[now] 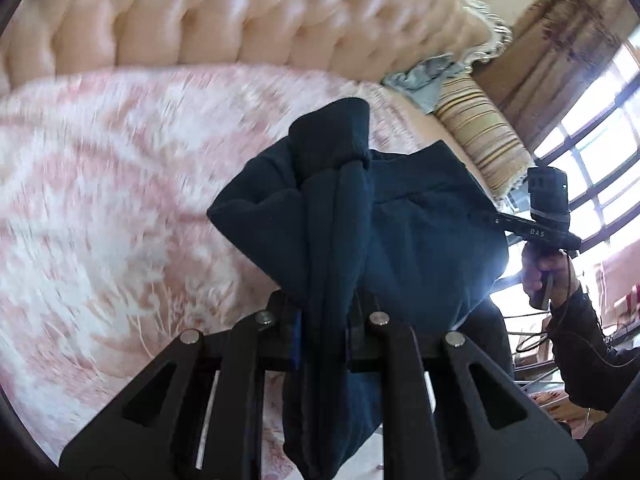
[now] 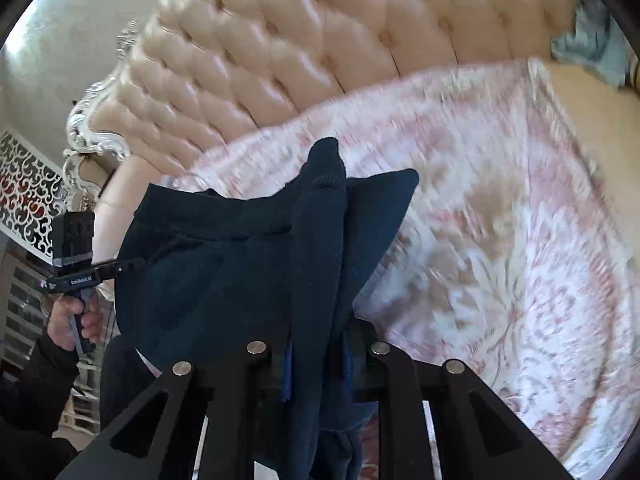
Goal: Fold clothes
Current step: 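Lift the folded sweatshirt with both grippers and carry it toward the headboard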
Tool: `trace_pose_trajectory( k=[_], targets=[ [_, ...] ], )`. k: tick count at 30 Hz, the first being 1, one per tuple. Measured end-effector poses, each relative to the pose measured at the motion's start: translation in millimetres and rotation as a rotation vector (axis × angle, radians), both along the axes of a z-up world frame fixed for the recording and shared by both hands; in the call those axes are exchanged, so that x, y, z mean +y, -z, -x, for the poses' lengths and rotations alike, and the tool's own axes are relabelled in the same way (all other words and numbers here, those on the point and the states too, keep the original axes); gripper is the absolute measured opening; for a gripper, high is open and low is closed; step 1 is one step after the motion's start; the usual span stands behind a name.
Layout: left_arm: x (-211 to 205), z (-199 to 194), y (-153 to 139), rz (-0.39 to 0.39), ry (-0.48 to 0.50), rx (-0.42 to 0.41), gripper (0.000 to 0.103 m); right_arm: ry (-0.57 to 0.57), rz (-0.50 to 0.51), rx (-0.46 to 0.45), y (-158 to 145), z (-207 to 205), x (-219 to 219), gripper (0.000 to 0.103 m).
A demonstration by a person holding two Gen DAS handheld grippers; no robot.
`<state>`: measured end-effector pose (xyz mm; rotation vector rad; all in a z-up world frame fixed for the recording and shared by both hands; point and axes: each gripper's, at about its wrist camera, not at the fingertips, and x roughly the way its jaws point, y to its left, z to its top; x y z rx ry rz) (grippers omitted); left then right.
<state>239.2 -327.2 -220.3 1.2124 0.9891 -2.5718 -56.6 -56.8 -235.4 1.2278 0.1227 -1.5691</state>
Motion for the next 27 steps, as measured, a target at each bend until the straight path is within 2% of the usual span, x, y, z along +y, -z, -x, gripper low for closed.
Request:
trace_pose_trajectory(
  k=[2, 5, 9, 11, 14, 17, 20, 25, 27],
  targets=[
    [0.4, 3.3, -25.2, 0.023, 0.004, 0.030, 0.016, 0.014, 0.028, 0.019, -23.7, 0.8, 4.4, 0.018],
    [-5.8, 11.6, -78.3, 0.066, 0.014, 0.087, 0.016, 0.036, 0.077, 0.022, -62.1, 12.5, 4.7, 0.018],
    [-18.2, 18.6, -148.8, 0.162, 0.022, 0.154, 0.016, 0.048, 0.142, 0.083, -130.9, 29.5, -11.4, 0.018],
    [-25.3, 15.3, -169.8, 0.186, 0.006, 0.169, 0.016, 0.048, 0.168, 0.108, -162.6, 33.7, -24.2, 0.018],
    [-34.8, 3.3, -184.2, 0.200, -0.024, 0.175, 0.016, 0.037, 0.167, 0.117, -180.0, 30.1, -44.6, 0.018],
    [-35.6, -20.0, -160.8, 0.158, -0.055, 0.148, 0.016, 0.023, 0.130, 0.098, -164.4, 15.2, -63.0, 0.018],
    [-34.6, -48.6, -120.8, 0.096, -0.093, 0.100, 0.016, 0.005, 0.077, 0.028, -122.9, -4.2, -77.0, 0.018],
    [-35.0, -118.1, -33.8, -0.054, -0.205, 0.021, 0.016, -0.057, -0.066, -0.115, -32.2, -49.8, -118.4, 0.018],
    [-40.1, -143.0, -17.3, -0.085, -0.242, 0.004, 0.016, -0.101, -0.116, -0.127, -11.3, -67.4, -146.6, 0.018]
  ],
)
